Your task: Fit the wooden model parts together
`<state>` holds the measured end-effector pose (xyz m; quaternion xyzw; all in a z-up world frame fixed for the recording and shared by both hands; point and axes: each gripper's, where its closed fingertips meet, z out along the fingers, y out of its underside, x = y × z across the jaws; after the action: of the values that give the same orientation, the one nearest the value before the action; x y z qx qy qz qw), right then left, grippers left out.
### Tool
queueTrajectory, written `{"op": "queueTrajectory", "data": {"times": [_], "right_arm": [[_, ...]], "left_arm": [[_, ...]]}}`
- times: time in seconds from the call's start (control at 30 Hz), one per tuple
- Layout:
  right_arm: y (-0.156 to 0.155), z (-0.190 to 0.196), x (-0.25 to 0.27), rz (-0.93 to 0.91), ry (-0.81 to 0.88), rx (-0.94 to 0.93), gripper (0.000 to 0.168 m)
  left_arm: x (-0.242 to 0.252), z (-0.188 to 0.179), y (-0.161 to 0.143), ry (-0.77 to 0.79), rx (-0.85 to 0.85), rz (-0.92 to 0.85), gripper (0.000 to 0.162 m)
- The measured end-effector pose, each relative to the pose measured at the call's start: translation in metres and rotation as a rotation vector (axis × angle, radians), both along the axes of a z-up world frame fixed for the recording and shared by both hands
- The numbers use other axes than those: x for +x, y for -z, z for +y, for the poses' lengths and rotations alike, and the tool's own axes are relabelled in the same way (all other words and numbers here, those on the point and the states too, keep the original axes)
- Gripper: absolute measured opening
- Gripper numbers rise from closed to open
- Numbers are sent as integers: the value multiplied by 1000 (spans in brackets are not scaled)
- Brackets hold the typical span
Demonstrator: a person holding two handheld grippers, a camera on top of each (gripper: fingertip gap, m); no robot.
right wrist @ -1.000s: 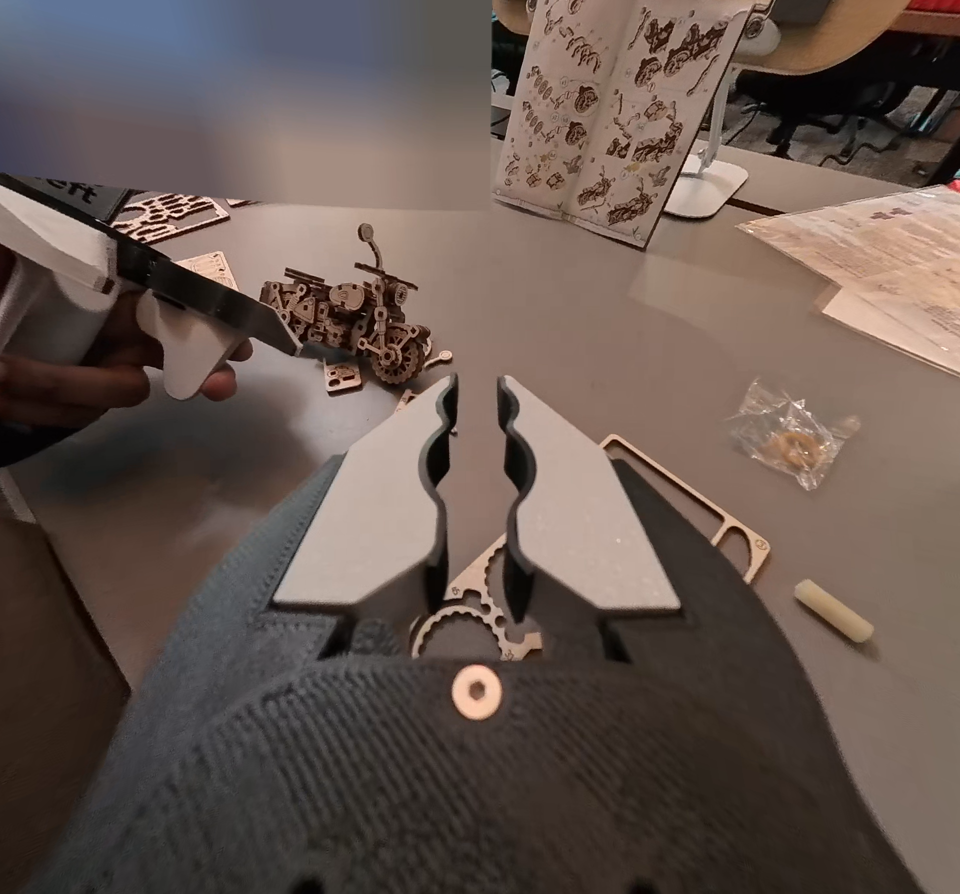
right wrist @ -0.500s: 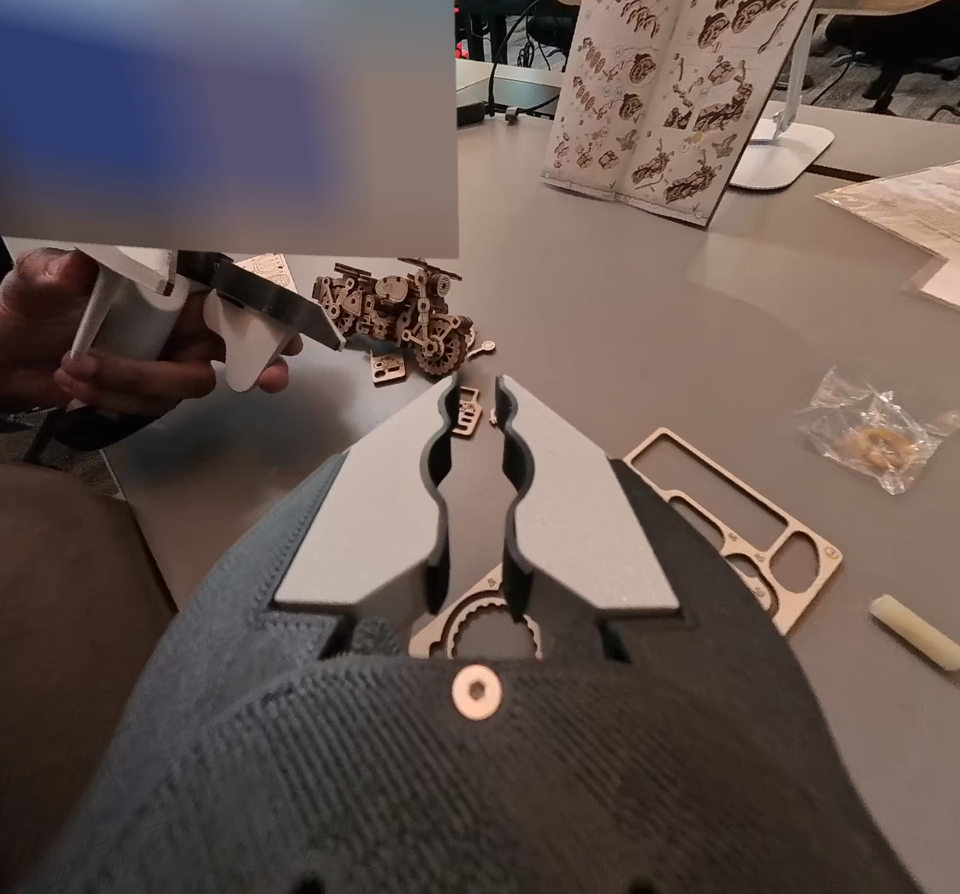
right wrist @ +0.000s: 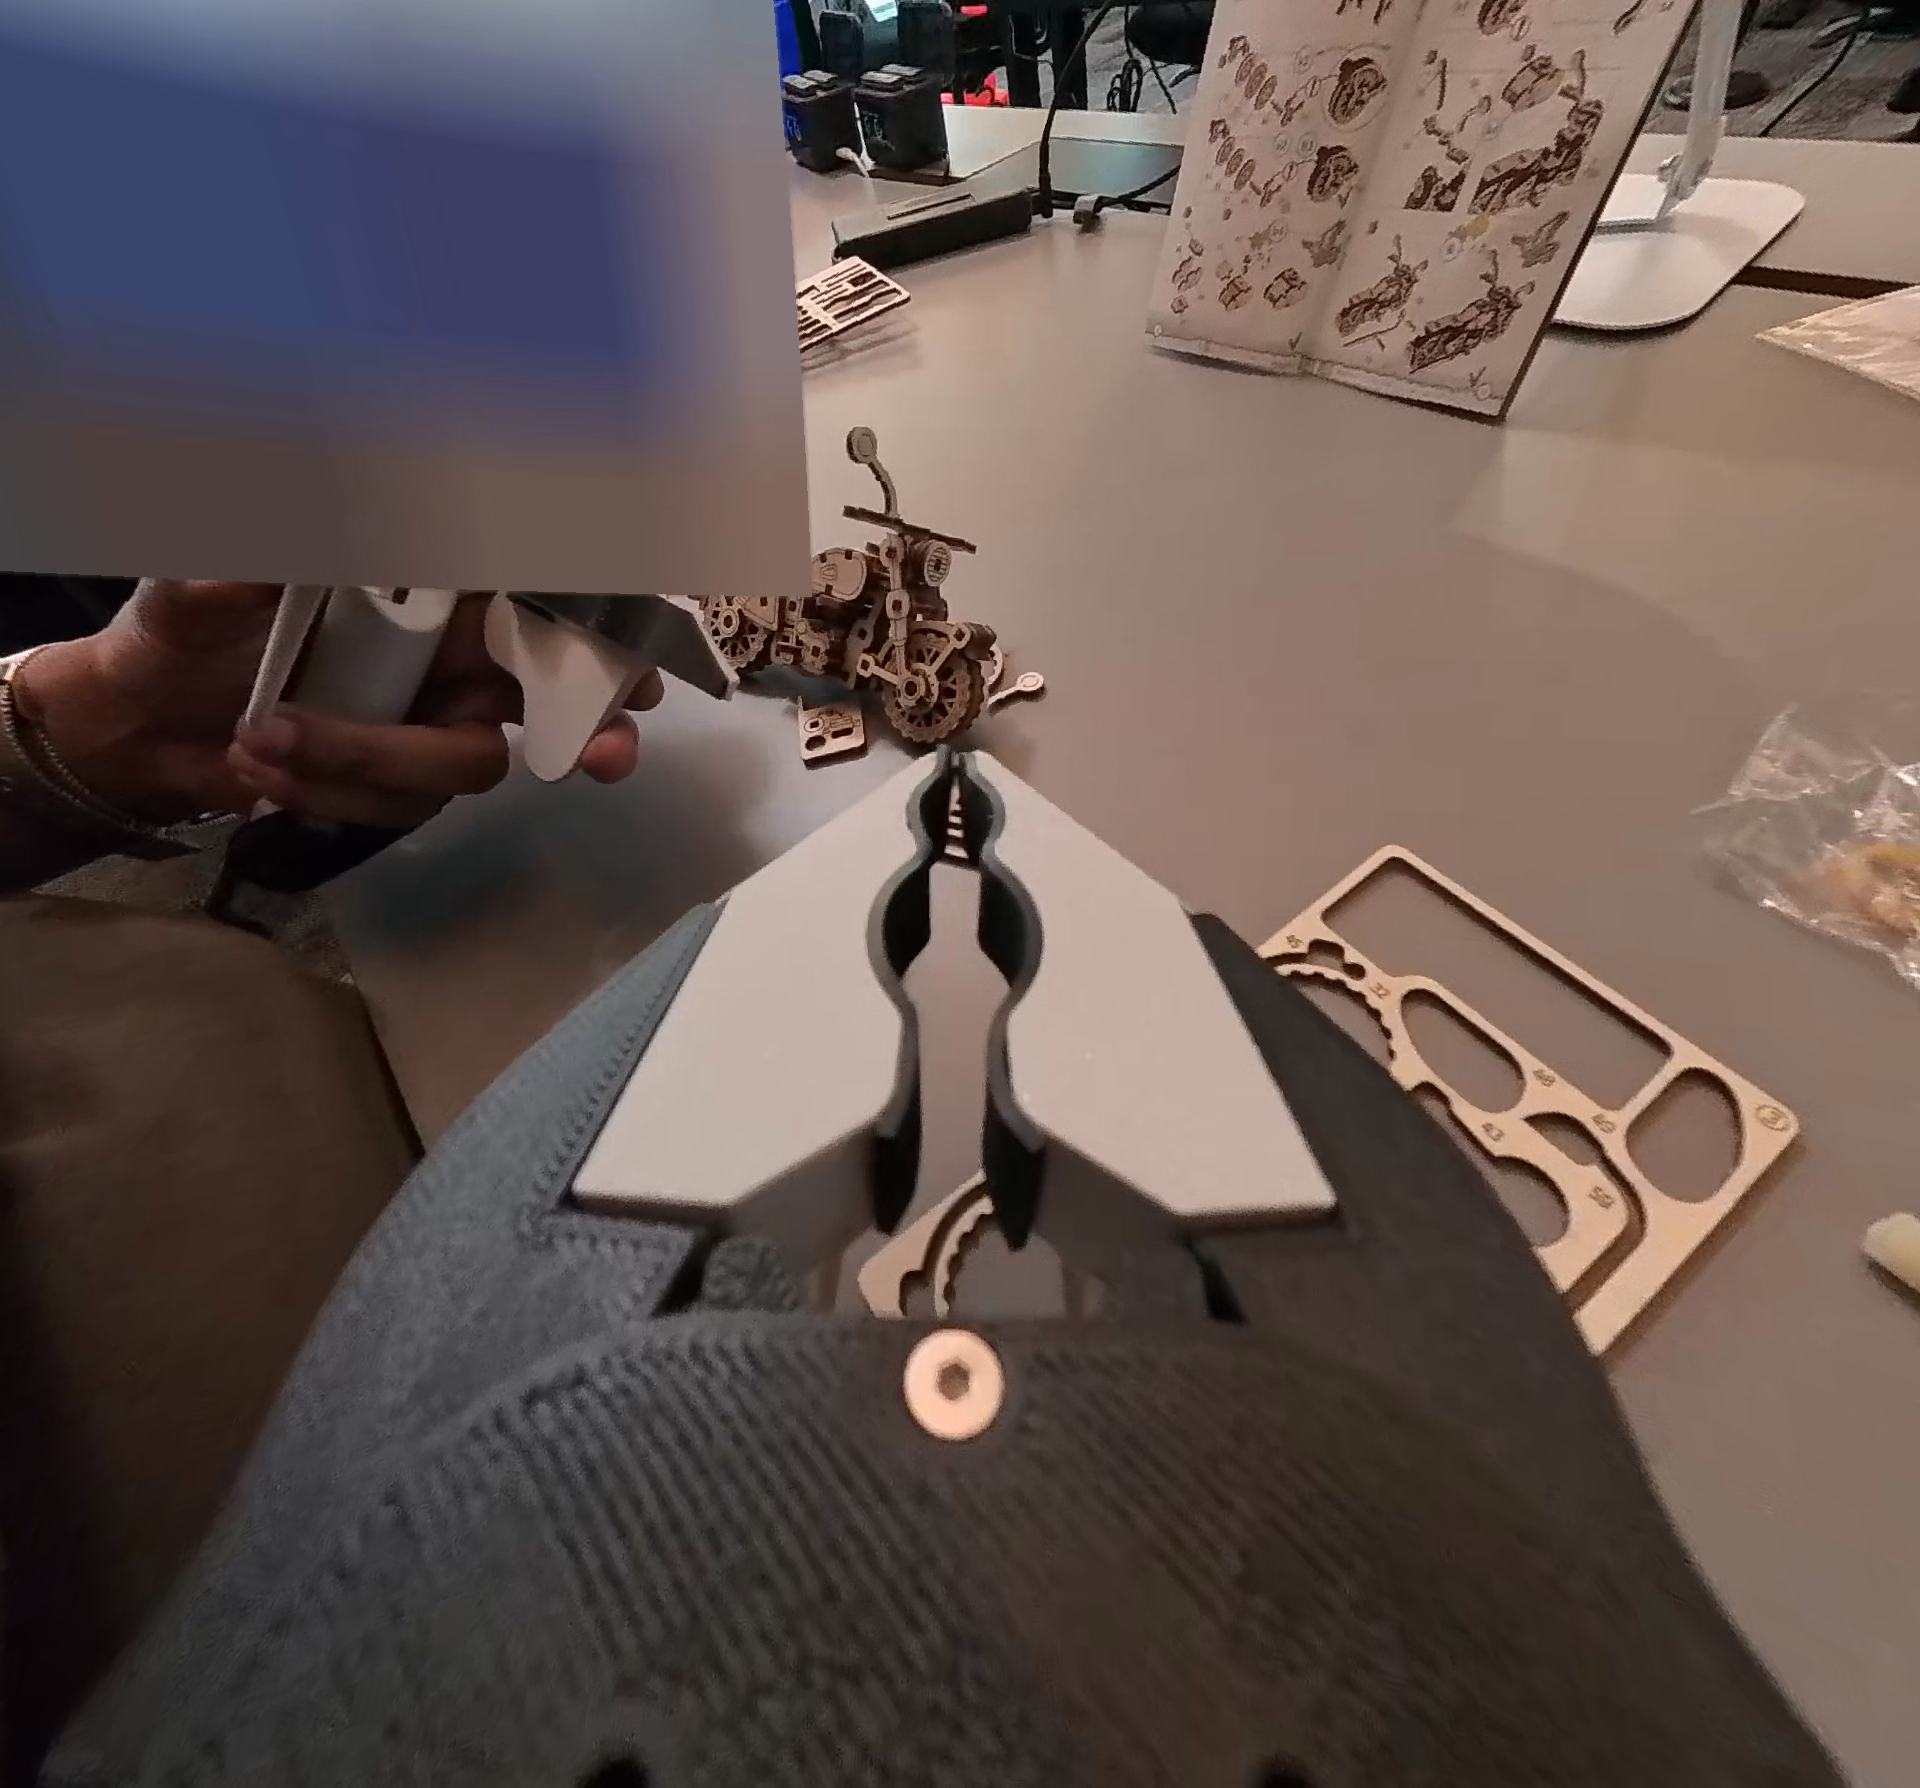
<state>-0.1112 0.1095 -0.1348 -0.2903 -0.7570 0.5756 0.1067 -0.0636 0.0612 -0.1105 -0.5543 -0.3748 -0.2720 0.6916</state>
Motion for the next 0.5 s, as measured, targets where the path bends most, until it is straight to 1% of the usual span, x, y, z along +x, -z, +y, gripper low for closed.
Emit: {"op": "queueTrajectory", "data": {"times": [0.13, 0.2, 0.27, 0.33, 0.43, 0.5], "right_arm": [[-2, 0, 0, 8, -4, -4, 1], [-3, 6, -4, 49, 3, 34, 5], [-10, 33, -23, 149, 104, 113, 5], [-23, 69, -41, 216, 226, 138, 4], [-23, 113, -55, 185, 353, 128, 3], [-18, 122, -57, 126, 367, 93, 8]], "left_arm": [[0, 0, 0, 2, 0, -2, 60], [0, 0, 0, 1, -2, 0, 60], [0, -1, 0, -3, -1, 1, 60], [0, -2, -1, -4, 6, 0, 60], [0, -1, -1, 2, 13, -8, 60], [0, -1, -1, 4, 17, -12, 60]]}}
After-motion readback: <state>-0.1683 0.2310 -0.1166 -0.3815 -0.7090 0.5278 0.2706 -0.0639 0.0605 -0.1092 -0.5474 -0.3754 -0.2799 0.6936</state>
